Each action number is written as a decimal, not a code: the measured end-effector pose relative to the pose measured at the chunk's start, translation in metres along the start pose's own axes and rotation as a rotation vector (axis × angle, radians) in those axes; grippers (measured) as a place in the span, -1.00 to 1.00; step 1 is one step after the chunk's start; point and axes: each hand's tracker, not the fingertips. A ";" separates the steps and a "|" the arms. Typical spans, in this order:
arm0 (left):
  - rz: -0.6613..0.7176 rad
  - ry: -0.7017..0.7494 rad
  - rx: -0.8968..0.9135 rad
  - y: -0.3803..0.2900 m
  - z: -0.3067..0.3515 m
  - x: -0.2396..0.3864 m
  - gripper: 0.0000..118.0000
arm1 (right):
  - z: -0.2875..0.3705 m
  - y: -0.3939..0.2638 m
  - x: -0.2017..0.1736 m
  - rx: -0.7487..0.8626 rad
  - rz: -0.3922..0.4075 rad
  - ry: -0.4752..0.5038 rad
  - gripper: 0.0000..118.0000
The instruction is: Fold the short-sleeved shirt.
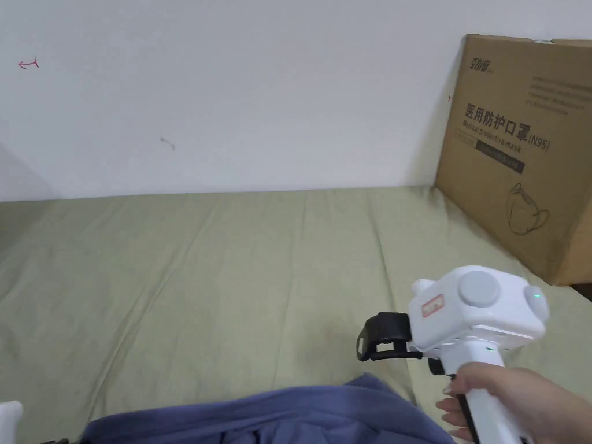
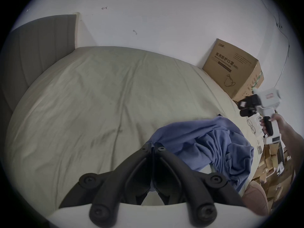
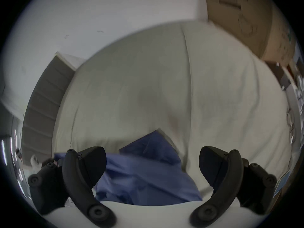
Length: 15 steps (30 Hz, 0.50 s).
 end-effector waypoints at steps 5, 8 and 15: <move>-0.021 0.013 -0.011 -0.005 0.004 0.000 -0.96 | -0.065 0.007 -0.006 -0.127 0.020 -0.152 0.91; -0.005 0.007 -0.032 -0.008 0.004 -0.004 -0.96 | -0.082 -0.010 -0.011 -0.203 0.105 -0.223 0.87; 0.000 0.013 -0.042 -0.004 0.010 0.003 -0.96 | -0.012 -0.034 -0.022 0.013 0.260 -0.189 -0.94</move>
